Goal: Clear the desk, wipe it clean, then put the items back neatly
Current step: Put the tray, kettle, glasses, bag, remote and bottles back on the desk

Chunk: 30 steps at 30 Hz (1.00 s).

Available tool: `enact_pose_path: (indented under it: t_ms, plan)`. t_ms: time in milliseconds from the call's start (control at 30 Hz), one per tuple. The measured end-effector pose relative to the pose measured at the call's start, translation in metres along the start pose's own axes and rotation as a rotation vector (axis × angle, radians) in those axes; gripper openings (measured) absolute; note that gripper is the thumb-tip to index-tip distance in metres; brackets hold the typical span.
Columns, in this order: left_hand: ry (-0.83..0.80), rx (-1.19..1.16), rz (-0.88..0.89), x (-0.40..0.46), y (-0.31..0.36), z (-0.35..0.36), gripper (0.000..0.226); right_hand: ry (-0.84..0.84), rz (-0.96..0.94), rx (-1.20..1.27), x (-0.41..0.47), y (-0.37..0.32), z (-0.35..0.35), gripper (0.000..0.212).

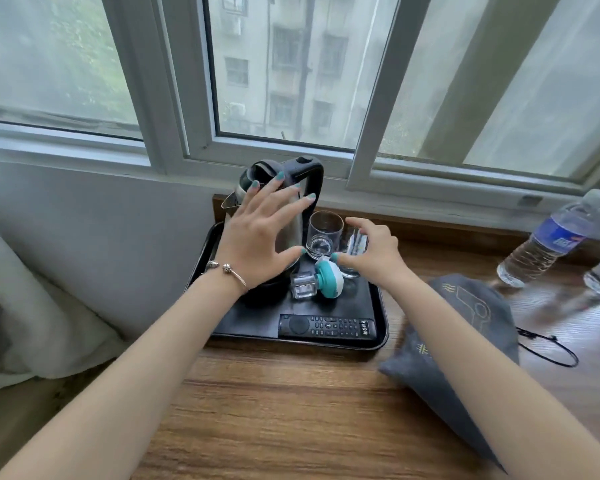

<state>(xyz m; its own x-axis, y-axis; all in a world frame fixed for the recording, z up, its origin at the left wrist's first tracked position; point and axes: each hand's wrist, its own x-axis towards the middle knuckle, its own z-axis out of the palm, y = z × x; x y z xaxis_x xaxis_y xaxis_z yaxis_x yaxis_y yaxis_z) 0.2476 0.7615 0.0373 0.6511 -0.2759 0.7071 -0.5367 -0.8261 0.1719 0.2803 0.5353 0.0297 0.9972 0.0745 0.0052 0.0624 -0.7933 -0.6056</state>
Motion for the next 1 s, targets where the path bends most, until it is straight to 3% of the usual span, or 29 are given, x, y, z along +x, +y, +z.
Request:
enact_pose_path:
  t_ms: [100,233,400,700,1000]
  plan:
    - [-0.092,-0.138,0.0,-0.013,0.009,0.017,0.074,-0.008,0.076,-0.086,-0.021,0.007,0.01,0.069]
    - [-0.337,-0.432,-0.106,-0.038,0.015,0.048,0.063,-0.033,0.134,-0.113,-0.034,0.013,0.029,0.056]
    - [-0.489,-0.473,-0.342,-0.048,0.023,0.077,0.054,-0.038,0.164,-0.034,-0.037,0.016,0.057,0.05]
    - [-0.444,-0.468,-0.427,-0.046,0.022,0.091,0.052,0.088,0.128,0.062,-0.036,0.016,0.067,0.035]
    - [-0.243,-0.593,-0.343,-0.06,0.033,0.048,0.049,0.233,0.042,0.202,-0.076,0.002,0.054,0.046]
